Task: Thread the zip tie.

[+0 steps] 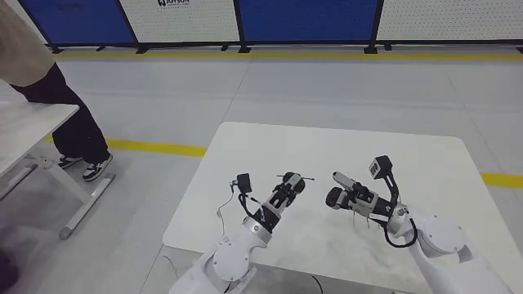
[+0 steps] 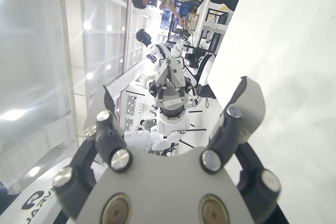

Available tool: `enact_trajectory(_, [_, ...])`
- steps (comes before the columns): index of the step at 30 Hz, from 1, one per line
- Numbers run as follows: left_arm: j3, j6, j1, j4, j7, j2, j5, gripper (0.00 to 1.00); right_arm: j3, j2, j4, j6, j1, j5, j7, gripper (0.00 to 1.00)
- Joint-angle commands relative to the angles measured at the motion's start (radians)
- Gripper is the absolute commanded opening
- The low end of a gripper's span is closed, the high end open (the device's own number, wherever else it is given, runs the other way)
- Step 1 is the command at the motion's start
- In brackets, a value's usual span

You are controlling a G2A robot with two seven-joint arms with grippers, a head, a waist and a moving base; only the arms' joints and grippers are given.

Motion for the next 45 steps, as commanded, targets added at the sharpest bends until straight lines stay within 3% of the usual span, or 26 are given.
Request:
enact_trajectory(1, [-0.025, -0.01, 0.006, -0.045, -0.007, 0.002, -0.029, 0.0, 0.0, 0.0, 0.0, 0.0, 0.0, 0.0, 0.0, 1.0])
enact_trajectory(3, [-0.05, -0.021, 0.018, -0.099, -0.01, 0.005, -0.041, 0.0, 0.0, 0.0, 0.0, 0.0, 0.0, 0.0, 0.0, 1.0])
enact_trajectory(9, [-0.11, -0.061, 0.097, -0.26, -0.067, 0.016, -0.064, 0.0, 0.0, 0.0, 0.0, 0.0, 0.0, 0.0, 0.0, 1.0])
enact_trajectory(12, [-0.132, -0.08, 0.14, -0.312, -0.08, 0.021, -0.046, 0.0, 0.0, 0.0, 0.0, 0.0, 0.0, 0.0, 0.0, 1.0])
enact_trajectory(15, [-0.142, -0.083, 0.164, -0.326, -0.08, 0.023, -0.015, 0.0, 0.0, 0.0, 0.0, 0.0, 0.0, 0.0, 0.0, 1.0])
enact_trajectory(19, [-0.132, -0.038, 0.154, -0.276, -0.077, 0.022, 0.032, 0.0, 0.0, 0.0, 0.0, 0.0, 0.0, 0.0, 0.0, 1.0])
enact_trajectory(24, [-0.091, 0.035, 0.105, -0.14, -0.032, 0.014, 0.093, 0.0, 0.0, 0.0, 0.0, 0.0, 0.0, 0.0, 0.0, 1.0])
enact_trajectory(29, [-0.035, 0.064, 0.065, 0.003, 0.011, 0.003, 0.14, 0.0, 0.0, 0.0, 0.0, 0.0, 0.0, 0.0, 0.0, 1.0])
enact_trajectory(32, [-0.022, 0.065, 0.054, 0.053, 0.017, -0.001, 0.133, 0.0, 0.0, 0.0, 0.0, 0.0, 0.0, 0.0, 0.0, 1.0])
enact_trajectory(34, [-0.021, 0.057, 0.051, 0.059, 0.017, -0.003, 0.12, 0.0, 0.0, 0.0, 0.0, 0.0, 0.0, 0.0, 0.0, 1.0])
enact_trajectory(38, [-0.039, 0.004, 0.074, -0.017, -0.01, 0.001, 0.085, 0.0, 0.0, 0.0, 0.0, 0.0, 0.0, 0.0, 0.0, 1.0])
enact_trajectory(45, [-0.094, -0.117, 0.196, -0.236, -0.046, 0.018, 0.147, 0.0, 0.0, 0.0, 0.0, 0.0, 0.0, 0.0, 0.0, 1.0])
